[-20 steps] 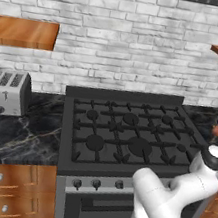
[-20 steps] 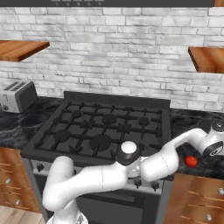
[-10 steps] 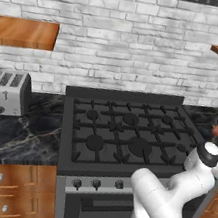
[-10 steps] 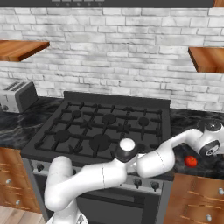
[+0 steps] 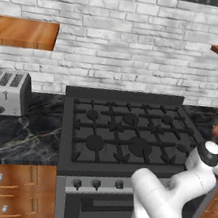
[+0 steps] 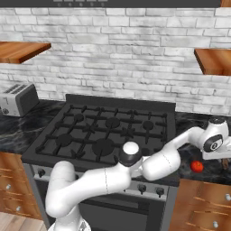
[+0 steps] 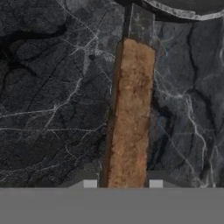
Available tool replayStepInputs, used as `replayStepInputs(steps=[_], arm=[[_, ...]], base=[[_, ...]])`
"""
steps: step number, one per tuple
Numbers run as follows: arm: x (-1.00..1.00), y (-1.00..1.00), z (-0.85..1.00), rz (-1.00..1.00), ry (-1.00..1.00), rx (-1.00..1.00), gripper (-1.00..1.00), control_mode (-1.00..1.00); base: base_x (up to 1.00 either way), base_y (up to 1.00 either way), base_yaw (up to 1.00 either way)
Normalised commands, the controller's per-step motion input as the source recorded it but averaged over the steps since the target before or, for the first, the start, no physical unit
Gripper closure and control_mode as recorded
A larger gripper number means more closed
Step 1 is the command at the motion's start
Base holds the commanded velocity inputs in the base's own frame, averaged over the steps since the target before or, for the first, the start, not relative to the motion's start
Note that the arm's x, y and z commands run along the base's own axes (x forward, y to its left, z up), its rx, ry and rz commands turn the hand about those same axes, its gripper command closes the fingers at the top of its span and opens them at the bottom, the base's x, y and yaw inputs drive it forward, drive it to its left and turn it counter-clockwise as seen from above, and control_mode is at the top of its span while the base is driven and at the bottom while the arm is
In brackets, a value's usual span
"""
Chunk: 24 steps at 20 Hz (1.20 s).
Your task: Place the pan on the front center burner on the stove. Then place the tomato and the onion in the pan and turn on the front center burner.
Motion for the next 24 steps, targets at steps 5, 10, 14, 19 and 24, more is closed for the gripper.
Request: replayStepInputs(steps=[5,10,14,19,24], arm=[[-0.33,0.00,0.50,0.00,0.01,0.22,1.00,-1.00],[-0.20,0.00,0.77,0.00,-0.06,0.12,1.00,-1.00],[-0.21,0.05,0.77,0.00,-0.10,0.08,1.00,-1.00],[-0.27,0.34,0.69,0.00,-0.07,0.04,1.00,-1.00],[-0.36,0.73,0.45,0.00,-0.01,0.00,1.00,-1.00]], base=[[0.00,0.00,0.00],[0.00,0.00,0.00],[0.00,0.00,0.00],[0.00,0.00,0.00],[0.00,0.00,0.00]])
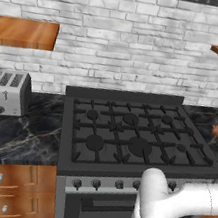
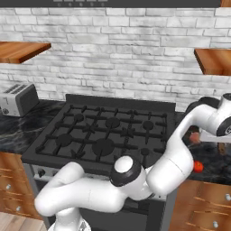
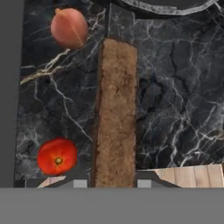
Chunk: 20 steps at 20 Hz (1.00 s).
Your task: Place the pan on the front center burner on the stove. Then place the tomato and the onion in the pan and turn on the front center burner.
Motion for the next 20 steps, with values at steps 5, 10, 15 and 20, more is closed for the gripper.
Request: replayStepInputs(steps=[5,10,15,20], arm=[[-0.38,0.86,0.34,0.00,-0.01,0.00,1.00,-1.00],[-0.43,0.89,0.34,0.00,-0.05,0.00,1.00,-1.00],[-0.39,0.91,0.39,0.00,-0.10,0.00,1.00,-1.00],[-0.22,0.85,0.48,0.00,-0.27,0.00,1.00,-1.00]], base=[[0.00,0.00,0.00],[0.00,0.00,0.00],[0.00,0.00,0.00],[0.00,0.00,0.00]])
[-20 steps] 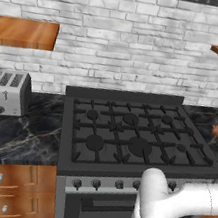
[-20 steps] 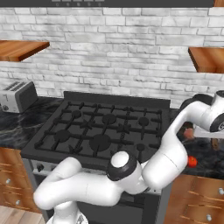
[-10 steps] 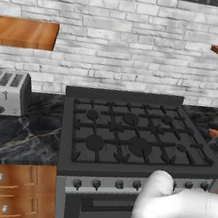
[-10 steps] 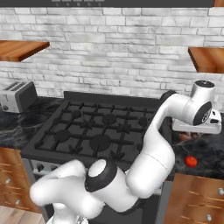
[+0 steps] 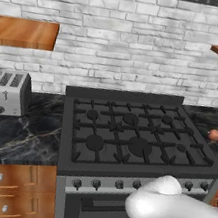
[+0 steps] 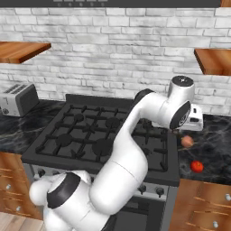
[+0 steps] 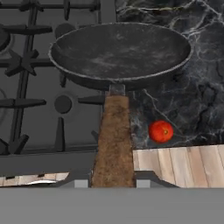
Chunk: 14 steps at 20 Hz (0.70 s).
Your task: Place the pan on the front center burner on the stove. Then place the tomato and the onion in the pan and turn on the front center burner.
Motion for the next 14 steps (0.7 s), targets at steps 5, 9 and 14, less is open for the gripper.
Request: replayStepInputs(steps=[5,9,14], arm=[[-0.17,0.85,0.44,0.02,-0.33,0.00,1.00,-1.00],[-0.22,0.77,0.17,0.05,-0.21,0.00,1.00,-1.00],[-0.06,0.59,0.01,0.09,-0.05,0.00,1.00,-1.00]], base=[[0.00,0.00,0.00],[0.00,0.00,0.00],[0.00,0.00,0.00]])
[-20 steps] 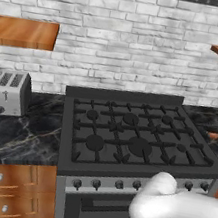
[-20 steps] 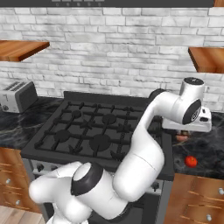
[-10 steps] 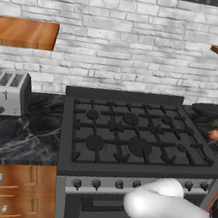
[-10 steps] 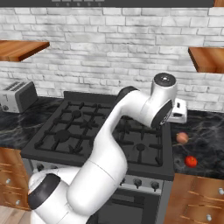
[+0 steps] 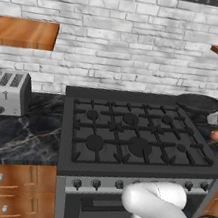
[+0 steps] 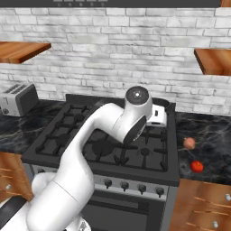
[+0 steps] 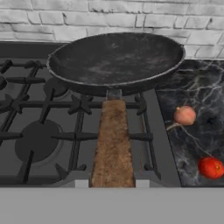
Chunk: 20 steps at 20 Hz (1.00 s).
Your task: Place the pan on the front center burner on the stove. Then place the tomato and the onion in the pan and turn on the front center burner.
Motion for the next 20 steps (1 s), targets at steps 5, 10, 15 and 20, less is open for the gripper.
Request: replayStepInputs(steps=[5,10,15,20], arm=[[-0.01,0.29,0.00,0.20,0.02,0.03,1.00,-1.00],[-0.01,0.10,0.00,0.23,0.05,0.05,1.00,-1.00],[-0.01,0.09,0.00,0.24,0.11,0.06,1.00,-1.00],[-0.06,0.10,0.00,0.24,0.12,0.06,1.00,-1.00]], base=[[0.00,0.00,0.00],[0.00,0.00,0.00],[0.00,0.00,0.00],[0.00,0.00,0.00]])
